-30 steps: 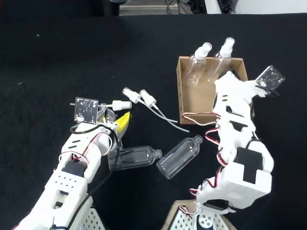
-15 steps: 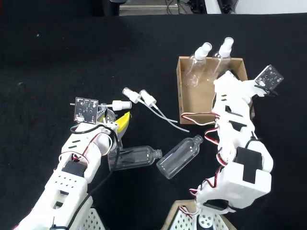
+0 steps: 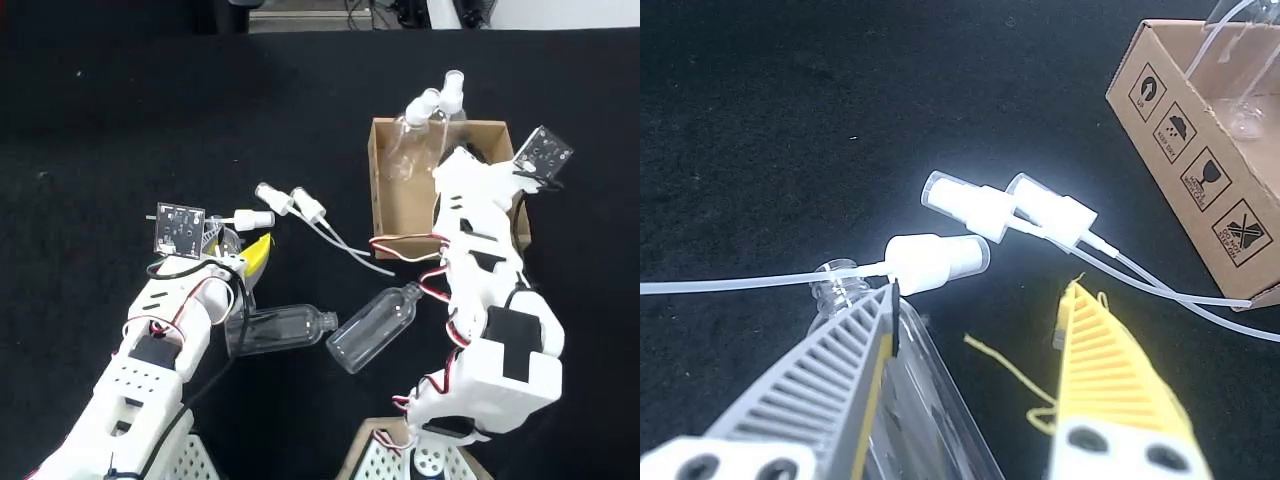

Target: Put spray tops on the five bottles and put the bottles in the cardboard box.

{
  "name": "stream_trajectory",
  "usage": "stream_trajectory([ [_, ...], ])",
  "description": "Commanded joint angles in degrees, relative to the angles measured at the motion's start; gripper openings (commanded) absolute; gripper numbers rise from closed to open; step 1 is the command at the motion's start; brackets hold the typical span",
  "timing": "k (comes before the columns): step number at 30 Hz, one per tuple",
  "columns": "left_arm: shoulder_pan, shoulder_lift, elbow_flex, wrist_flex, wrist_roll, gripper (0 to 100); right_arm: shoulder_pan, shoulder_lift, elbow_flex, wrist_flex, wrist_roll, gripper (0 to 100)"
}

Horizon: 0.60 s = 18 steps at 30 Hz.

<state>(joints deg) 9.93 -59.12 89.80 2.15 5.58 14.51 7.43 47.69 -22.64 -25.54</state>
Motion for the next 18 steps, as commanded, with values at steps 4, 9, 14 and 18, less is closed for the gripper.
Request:
stream_trajectory([
  [4,0.22,-1.23,-0.84,-1.41,0.35,25,-0.35,-1.10,-0.40,-1.58,0.70,1.1],
  [9,0.22,-1.23,-0.84,-1.41,0.35,25,2.02,-5.23,2.42,-1.58,0.62,1.1],
  [14,0.22,-1.32,-0.84,-1.41,0.35,25,1.76,-9.19,5.67,-1.58,0.53,1.1],
  [18,0.22,-1.32,-0.84,-1.41,0.35,25,2.02,-9.27,5.58,-1.58,0.53,1.1],
])
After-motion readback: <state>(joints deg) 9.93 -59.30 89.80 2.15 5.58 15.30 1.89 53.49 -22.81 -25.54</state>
